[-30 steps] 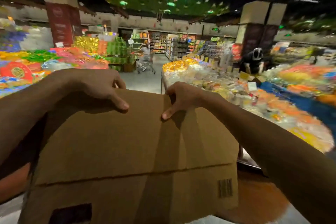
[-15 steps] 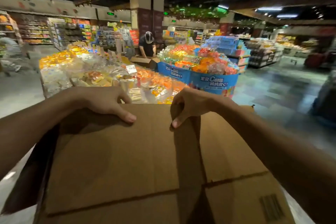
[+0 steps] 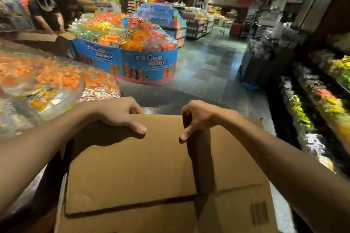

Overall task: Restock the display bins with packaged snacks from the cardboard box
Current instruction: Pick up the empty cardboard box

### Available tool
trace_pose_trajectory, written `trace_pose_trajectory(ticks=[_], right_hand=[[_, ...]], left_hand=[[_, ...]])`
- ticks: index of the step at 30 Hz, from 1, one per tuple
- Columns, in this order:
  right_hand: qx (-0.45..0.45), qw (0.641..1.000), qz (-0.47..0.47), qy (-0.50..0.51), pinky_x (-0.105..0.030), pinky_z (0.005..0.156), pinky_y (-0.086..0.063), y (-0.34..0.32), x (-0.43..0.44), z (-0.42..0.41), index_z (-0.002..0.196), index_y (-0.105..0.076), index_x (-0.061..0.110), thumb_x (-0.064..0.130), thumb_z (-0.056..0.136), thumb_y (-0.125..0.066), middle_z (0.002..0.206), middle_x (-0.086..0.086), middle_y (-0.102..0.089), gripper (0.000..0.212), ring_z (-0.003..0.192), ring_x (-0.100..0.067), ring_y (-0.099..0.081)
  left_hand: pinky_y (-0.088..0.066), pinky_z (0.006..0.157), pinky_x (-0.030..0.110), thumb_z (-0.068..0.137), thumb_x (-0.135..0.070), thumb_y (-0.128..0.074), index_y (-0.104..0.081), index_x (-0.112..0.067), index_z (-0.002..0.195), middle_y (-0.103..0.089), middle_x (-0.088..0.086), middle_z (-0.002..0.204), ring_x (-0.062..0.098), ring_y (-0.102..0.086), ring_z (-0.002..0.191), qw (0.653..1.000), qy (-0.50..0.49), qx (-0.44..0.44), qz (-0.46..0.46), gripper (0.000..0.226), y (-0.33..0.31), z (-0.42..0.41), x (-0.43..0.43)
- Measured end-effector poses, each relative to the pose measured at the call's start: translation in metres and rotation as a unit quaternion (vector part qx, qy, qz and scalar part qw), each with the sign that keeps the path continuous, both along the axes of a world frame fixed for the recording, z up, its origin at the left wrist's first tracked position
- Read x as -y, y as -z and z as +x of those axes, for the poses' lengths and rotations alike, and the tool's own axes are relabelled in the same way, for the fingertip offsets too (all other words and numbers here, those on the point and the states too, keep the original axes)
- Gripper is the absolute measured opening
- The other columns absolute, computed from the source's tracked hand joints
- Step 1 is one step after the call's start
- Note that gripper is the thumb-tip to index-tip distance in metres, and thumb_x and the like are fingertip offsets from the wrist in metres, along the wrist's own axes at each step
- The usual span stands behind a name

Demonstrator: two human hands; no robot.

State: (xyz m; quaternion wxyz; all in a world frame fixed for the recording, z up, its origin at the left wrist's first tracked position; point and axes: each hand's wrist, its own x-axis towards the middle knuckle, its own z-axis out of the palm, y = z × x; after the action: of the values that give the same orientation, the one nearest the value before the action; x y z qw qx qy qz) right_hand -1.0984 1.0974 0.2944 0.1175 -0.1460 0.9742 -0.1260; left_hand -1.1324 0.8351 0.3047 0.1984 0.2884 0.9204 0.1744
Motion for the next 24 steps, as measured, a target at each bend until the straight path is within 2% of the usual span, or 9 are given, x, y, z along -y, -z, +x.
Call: trace_pose_trajectory(ticks=[3, 6, 8, 11, 13, 15, 17, 20, 24], right_hand=[[0.0, 1.0, -0.001, 0.024, -0.03, 0.078, -0.054, 0.008, -0.046, -0.059, 0.113, -0.065, 0.012, 0.05, 0.063, -0.089, 0.1, 0.004, -0.061, 0.067, 0.094, -0.017, -0.061], [0.003, 0.999, -0.003, 0.044, -0.035, 0.082, -0.057, 0.02, -0.087, -0.128, 0.112, -0.064, 0.013, 0.051, 0.062, -0.09, 0.1, 0.002, -0.063, 0.068, 0.094, -0.019, -0.062], [0.007, 0.999, 0.003, 0.051, -0.034, 0.077, -0.056, 0.03, -0.117, -0.178, 0.111, -0.064, 0.013, 0.052, 0.061, -0.09, 0.099, 0.002, -0.063, 0.068, 0.091, -0.019, -0.062], [0.012, 0.999, 0.005, 0.051, -0.027, 0.069, -0.046, 0.05, -0.157, -0.256, 0.113, -0.064, 0.014, 0.051, 0.061, -0.091, 0.098, 0.005, -0.06, 0.069, 0.088, -0.017, -0.058], [0.024, 0.998, 0.003, 0.049, -0.027, 0.071, -0.045, 0.062, -0.182, -0.309, 0.117, -0.063, 0.013, 0.051, 0.061, -0.091, 0.1, 0.004, -0.06, 0.073, 0.09, -0.018, -0.058], [0.033, 0.998, 0.014, 0.042, -0.032, 0.078, -0.051, 0.07, -0.204, -0.361, 0.12, -0.063, 0.012, 0.05, 0.062, -0.091, 0.107, 0.0, -0.064, 0.076, 0.096, -0.02, -0.061], [0.047, 0.998, 0.015, 0.039, -0.035, 0.084, -0.053, 0.078, -0.22, -0.412, 0.122, -0.062, 0.011, 0.049, 0.064, -0.089, 0.114, -0.004, -0.067, 0.074, 0.101, -0.024, -0.062], [0.057, 0.997, 0.033, 0.027, -0.03, 0.08, -0.047, 0.091, -0.235, -0.489, 0.127, -0.06, 0.012, 0.048, 0.07, -0.087, 0.117, -0.005, -0.065, 0.073, 0.104, -0.025, -0.061], [0.081, 0.995, 0.049, 0.016, -0.029, 0.075, -0.041, 0.127, -0.25, -0.595, 0.122, -0.06, 0.013, 0.046, 0.077, -0.083, 0.107, -0.002, -0.063, 0.06, 0.094, -0.022, -0.058]], left_hand=[[-0.046, 0.058, 0.012, 0.075, -0.052, -0.079, -0.072, -0.027, 0.086, -0.07, -0.017, 0.072, -0.001, -0.066, 0.069, 1.0, 0.027, 0.004, 0.006, 0.028, 0.008, -0.074, -0.048], [-0.045, 0.058, 0.012, 0.076, -0.051, -0.08, -0.07, -0.029, 0.085, -0.07, -0.017, 0.075, -0.002, -0.065, 0.069, 0.999, 0.041, 0.006, 0.01, 0.026, 0.021, -0.147, -0.09], [-0.047, 0.064, 0.017, 0.075, -0.054, -0.08, -0.071, -0.029, 0.088, -0.072, -0.014, 0.081, -0.001, -0.065, 0.072, 0.999, 0.045, 0.001, 0.009, 0.03, 0.033, -0.199, -0.117], [-0.051, 0.071, 0.026, 0.074, -0.056, -0.08, -0.071, -0.029, 0.09, -0.072, -0.014, 0.084, 0.0, -0.065, 0.075, 0.999, 0.044, -0.004, 0.015, 0.032, 0.059, -0.279, -0.157], [-0.054, 0.075, 0.03, 0.074, -0.058, -0.079, -0.071, -0.029, 0.091, -0.072, -0.013, 0.086, 0.001, -0.066, 0.077, 0.999, 0.037, -0.001, 0.016, 0.035, 0.075, -0.329, -0.181], [-0.055, 0.078, 0.034, 0.074, -0.061, -0.078, -0.07, -0.029, 0.093, -0.072, -0.011, 0.088, 0.003, -0.066, 0.079, 0.999, 0.031, -0.003, 0.011, 0.039, 0.089, -0.378, -0.201], [-0.054, 0.08, 0.037, 0.075, -0.06, -0.078, -0.069, -0.028, 0.093, -0.071, -0.009, 0.089, 0.007, -0.066, 0.081, 1.0, 0.017, 0.0, 0.009, 0.039, 0.102, -0.424, -0.217], [-0.052, 0.078, 0.037, 0.077, -0.057, -0.077, -0.067, -0.027, 0.09, -0.07, -0.007, 0.086, 0.008, -0.064, 0.078, 1.0, 0.011, 0.011, 0.016, 0.035, 0.122, -0.491, -0.232], [-0.049, 0.071, 0.037, 0.077, -0.061, -0.075, -0.063, -0.031, 0.083, -0.067, -0.008, 0.079, 0.01, -0.062, 0.074, 0.999, 0.0, 0.024, 0.024, 0.033, 0.161, -0.59, -0.245]])
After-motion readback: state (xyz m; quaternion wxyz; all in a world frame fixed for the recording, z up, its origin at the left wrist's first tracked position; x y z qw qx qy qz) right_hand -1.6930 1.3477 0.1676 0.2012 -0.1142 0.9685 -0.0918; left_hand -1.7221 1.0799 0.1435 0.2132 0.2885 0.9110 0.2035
